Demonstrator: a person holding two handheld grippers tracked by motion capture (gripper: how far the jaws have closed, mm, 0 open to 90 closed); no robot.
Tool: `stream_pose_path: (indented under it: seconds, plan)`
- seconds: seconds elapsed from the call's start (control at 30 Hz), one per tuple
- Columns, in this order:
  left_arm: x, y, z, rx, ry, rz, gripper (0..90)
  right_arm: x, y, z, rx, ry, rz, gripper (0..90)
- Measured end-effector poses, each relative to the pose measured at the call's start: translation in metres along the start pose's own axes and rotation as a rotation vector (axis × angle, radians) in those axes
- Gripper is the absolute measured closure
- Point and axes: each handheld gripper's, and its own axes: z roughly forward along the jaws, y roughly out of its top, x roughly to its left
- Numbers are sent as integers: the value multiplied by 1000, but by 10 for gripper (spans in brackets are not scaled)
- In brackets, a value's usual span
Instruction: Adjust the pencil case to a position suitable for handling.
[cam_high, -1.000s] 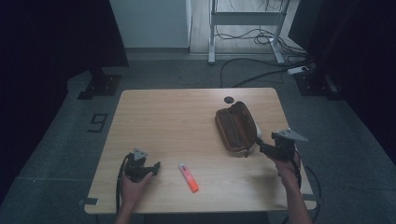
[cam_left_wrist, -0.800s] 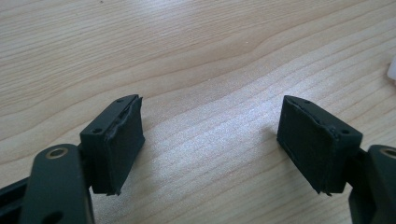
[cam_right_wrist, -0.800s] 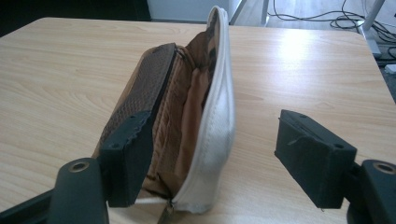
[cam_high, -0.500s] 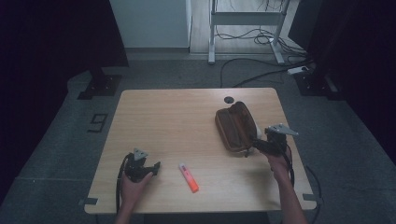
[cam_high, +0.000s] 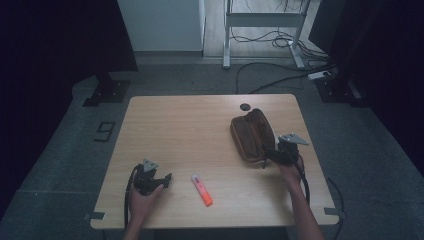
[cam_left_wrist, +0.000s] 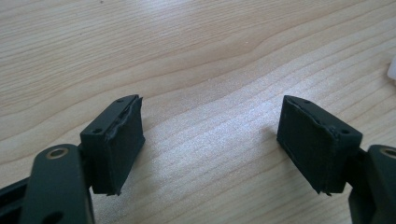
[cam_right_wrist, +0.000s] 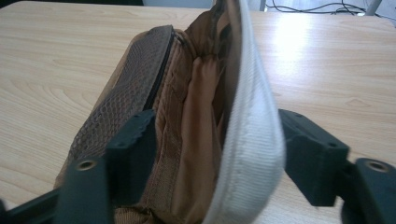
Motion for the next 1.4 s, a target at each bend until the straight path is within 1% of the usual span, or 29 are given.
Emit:
stream_pose_path:
  seconds: [0.03, 0.13, 0.2, 0.23, 0.27, 0.3, 0.33, 0.47, 0.5, 0.53, 0.6, 0.7, 0.73, 0.77, 1.03, 1.1, 1.4]
  plan:
    - [0, 0, 0, 0, 0, 0, 225, 0, 0, 0, 0, 0, 0, 330]
    - [0, 0, 0, 0, 0, 0, 225, 0, -4, 4, 11, 2, -3, 423]
    - [0, 0, 0, 0, 0, 0, 225, -1, -5, 5, 17, -11, -3, 479]
    - [0, 0, 0, 0, 0, 0, 225, -1, -5, 5, 17, -11, -3, 479]
    - [0, 0, 0, 0, 0, 0, 225, -1, -6, 6, 27, -5, 3, 552]
    - [0, 0, 0, 0, 0, 0, 225, -2, -7, 6, 34, -6, 4, 588]
    - [0, 0, 0, 0, 0, 0, 225, -2, -8, 7, 28, -6, 7, 632]
    - [0, 0, 0, 0, 0, 0, 225, -7, -12, 8, 30, -13, 46, 732]
    - [0, 0, 0, 0, 0, 0, 225, -7, -12, 8, 30, -13, 46, 732]
    - [0, 0, 0, 0, 0, 0, 225, -11, -14, 8, 26, -7, 72, 772]
    - [0, 0, 0, 0, 0, 0, 225, -13, -14, 7, 18, -6, 86, 803]
    - [0, 0, 0, 0, 0, 0, 225, -16, -14, 6, 6, -1, 96, 818]
    - [0, 0, 0, 0, 0, 0, 225, -17, -14, 6, 3, 15, 105, 821]
    - [0, 0, 0, 0, 0, 0, 225, -17, -14, 6, 1, 20, 106, 825]
    - [0, 0, 0, 0, -1, 0, 225, -19, -13, 1, -21, 53, 129, 829]
    - [0, 0, 0, 0, 0, 0, 225, -20, -13, -2, -36, 62, 144, 831]
    - [0, 0, 0, 0, -1, 0, 226, -21, -11, -9, -67, 88, 158, 834]
